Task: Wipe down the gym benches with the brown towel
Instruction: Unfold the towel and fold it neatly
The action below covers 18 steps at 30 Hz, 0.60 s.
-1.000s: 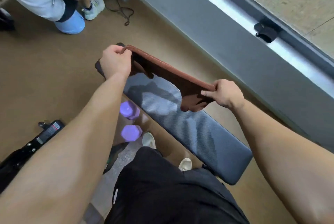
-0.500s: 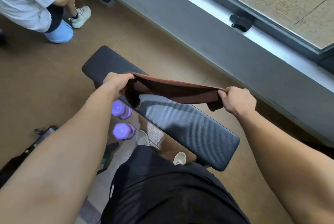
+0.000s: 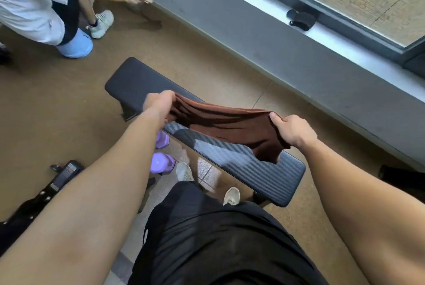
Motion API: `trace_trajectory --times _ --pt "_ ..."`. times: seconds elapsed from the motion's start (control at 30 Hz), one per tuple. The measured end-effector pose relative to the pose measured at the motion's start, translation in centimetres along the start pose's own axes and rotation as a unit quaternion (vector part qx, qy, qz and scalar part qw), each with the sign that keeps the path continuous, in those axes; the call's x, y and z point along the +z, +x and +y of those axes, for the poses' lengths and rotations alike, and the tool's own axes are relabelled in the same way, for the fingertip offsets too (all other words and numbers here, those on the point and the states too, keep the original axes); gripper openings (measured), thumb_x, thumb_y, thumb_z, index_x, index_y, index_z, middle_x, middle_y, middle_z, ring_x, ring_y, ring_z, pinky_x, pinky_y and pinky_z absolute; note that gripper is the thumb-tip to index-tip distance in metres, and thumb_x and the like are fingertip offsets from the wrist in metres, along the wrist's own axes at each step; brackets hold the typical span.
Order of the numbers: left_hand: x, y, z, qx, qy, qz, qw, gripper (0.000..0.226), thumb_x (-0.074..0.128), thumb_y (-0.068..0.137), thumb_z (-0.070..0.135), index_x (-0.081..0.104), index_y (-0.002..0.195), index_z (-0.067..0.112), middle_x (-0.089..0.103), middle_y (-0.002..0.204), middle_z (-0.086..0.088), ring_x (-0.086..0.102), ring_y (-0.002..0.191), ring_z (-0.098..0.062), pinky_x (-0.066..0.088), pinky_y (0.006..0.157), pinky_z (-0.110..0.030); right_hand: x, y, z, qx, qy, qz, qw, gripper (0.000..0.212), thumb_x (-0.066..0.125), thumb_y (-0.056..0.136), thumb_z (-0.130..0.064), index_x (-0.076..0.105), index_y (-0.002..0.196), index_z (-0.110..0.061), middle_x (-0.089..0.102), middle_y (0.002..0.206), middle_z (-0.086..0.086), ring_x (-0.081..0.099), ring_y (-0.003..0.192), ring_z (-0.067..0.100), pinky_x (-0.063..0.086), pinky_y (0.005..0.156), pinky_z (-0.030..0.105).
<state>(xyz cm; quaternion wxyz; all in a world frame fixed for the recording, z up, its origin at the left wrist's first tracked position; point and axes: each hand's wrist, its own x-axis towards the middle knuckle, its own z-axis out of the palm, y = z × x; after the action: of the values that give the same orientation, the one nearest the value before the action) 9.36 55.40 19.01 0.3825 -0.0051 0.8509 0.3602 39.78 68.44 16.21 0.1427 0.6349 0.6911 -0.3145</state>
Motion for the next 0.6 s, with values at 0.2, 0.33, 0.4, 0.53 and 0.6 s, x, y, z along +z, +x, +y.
trace_trajectory --times 0.2,0.33,0.4,0.53,0.6 --pt "6.4 -4.0 -3.1 0.198 0.179 -0.233 0.935 0.058 0.07 0.08 0.029 0.052 0.134 0.039 0.072 0.109 0.002 0.065 0.106 -0.014 0.048 0.097 -0.031 0.9 -2.9 -5.0 -0.092 0.235 -0.158 0.955 0.037 0.06 0.099 -0.03 0.064 0.068 -0.009 0.065 0.059 0.005 0.061 0.048 0.011 0.042 0.044 0.016" --pt "8.3 -5.0 -3.7 0.276 0.235 -0.299 0.882 0.021 0.061 0.088 0.013 0.07 0.089 0.032 0.069 0.082 0.01 0.061 0.087 -0.016 0.044 0.07 -0.02 1.4 -3.0 -6.6 -0.177 0.27 -0.243 0.915 0.034 0.074 0.089 -0.027 0.066 0.088 0.007 0.065 0.069 0.01 0.058 0.053 0.014 0.043 0.049 0.023" --pt "7.9 -5.0 -3.7 0.302 0.263 -0.264 0.878 0.019 0.063 0.089 0.019 0.063 0.073 0.03 0.062 0.071 0.012 0.057 0.078 -0.016 0.039 0.06 -0.018 1.3 -2.6 -6.3 -0.179 0.29 -0.257 0.904 0.028 0.076 0.087 -0.023 0.068 0.093 0.003 0.066 0.075 0.01 0.06 0.061 0.017 0.045 0.055 0.025" --pt "6.3 -3.8 -3.8 0.335 0.309 -0.208 0.866 0.012 0.063 0.086 0.043 0.061 0.076 0.037 0.064 0.078 0.01 0.06 0.081 -0.014 0.045 0.07 -0.028 1.0 -2.3 -4.5 -0.169 0.251 -0.265 0.916 0.02 0.073 0.091 -0.024 0.065 0.084 -0.007 0.061 0.066 0.006 0.053 0.057 0.015 0.04 0.051 0.024" --pt "5.7 -3.5 -3.8 0.343 0.308 -0.194 0.866 0.012 0.062 0.083 0.045 0.061 0.075 0.036 0.064 0.075 0.009 0.061 0.079 -0.017 0.047 0.071 -0.032 0.9 -2.3 -3.8 -0.175 0.155 -0.252 0.939 0.03 0.067 0.094 -0.034 0.065 0.072 -0.013 0.064 0.066 0.006 0.052 0.062 0.012 0.04 0.054 0.023"
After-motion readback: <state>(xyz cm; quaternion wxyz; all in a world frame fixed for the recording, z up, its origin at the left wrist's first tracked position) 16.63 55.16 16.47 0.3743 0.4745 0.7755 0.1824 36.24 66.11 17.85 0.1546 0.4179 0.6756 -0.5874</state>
